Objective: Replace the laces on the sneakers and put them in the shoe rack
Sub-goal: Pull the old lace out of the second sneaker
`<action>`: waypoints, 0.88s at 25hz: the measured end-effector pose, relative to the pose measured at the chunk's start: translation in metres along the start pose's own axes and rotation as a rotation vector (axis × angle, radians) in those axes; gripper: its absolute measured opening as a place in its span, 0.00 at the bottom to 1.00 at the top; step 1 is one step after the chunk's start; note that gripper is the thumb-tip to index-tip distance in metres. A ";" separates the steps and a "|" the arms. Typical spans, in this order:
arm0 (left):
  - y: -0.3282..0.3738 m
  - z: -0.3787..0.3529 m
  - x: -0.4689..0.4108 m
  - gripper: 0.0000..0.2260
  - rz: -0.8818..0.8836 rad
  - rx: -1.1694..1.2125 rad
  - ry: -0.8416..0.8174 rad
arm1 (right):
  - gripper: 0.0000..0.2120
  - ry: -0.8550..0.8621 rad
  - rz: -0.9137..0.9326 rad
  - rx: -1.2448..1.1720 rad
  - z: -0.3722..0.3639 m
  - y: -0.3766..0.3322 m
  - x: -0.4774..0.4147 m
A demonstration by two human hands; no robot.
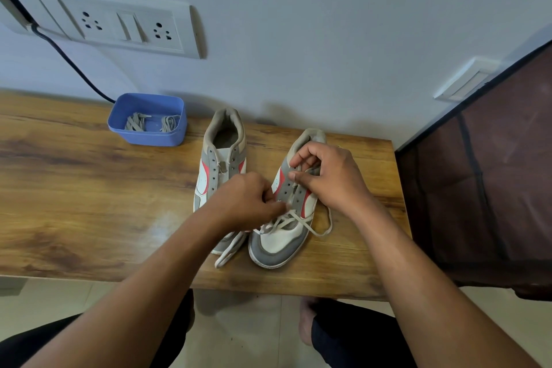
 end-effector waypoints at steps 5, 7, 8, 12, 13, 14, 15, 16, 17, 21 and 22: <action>-0.003 -0.002 0.006 0.12 -0.065 0.113 -0.284 | 0.10 0.000 -0.002 -0.013 0.001 0.002 0.000; -0.007 -0.001 0.002 0.20 -0.026 0.008 -0.097 | 0.10 0.002 0.001 -0.008 0.000 0.001 -0.001; -0.004 -0.002 0.000 0.22 -0.016 -0.046 -0.008 | 0.10 0.004 0.004 -0.005 -0.001 0.001 0.000; 0.000 0.001 0.003 0.11 -0.116 0.021 -0.148 | 0.10 -0.001 -0.001 -0.021 0.000 0.003 0.000; -0.001 0.003 0.006 0.12 -0.120 0.070 -0.219 | 0.10 0.000 -0.002 -0.023 -0.001 0.003 0.000; -0.004 0.003 0.006 0.13 -0.107 0.078 -0.220 | 0.10 0.003 -0.003 -0.025 -0.001 0.003 -0.001; -0.006 0.003 0.004 0.15 -0.084 0.045 -0.155 | 0.11 0.006 -0.002 -0.025 -0.001 0.003 -0.002; -0.005 0.003 0.002 0.17 -0.059 -0.011 -0.062 | 0.11 0.008 -0.001 -0.022 -0.001 0.004 -0.002; -0.002 0.001 0.000 0.19 -0.047 -0.051 0.016 | 0.11 0.009 0.000 -0.016 -0.001 0.004 -0.002; -0.001 0.001 0.002 0.10 -0.132 0.014 -0.116 | 0.10 0.003 0.006 -0.022 -0.001 0.004 -0.001; -0.004 0.001 0.004 0.10 -0.119 0.061 -0.174 | 0.10 0.000 0.008 -0.020 -0.001 0.003 -0.001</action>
Point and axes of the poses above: each hand's wrist, its own x-axis away from the middle knuckle, its own z-axis out of the back of the hand, y = z × x, the point moved 4 cm from there along -x, towards the middle knuckle, and after that the axes turned 14 degrees about -x, right-handed, at the moved point
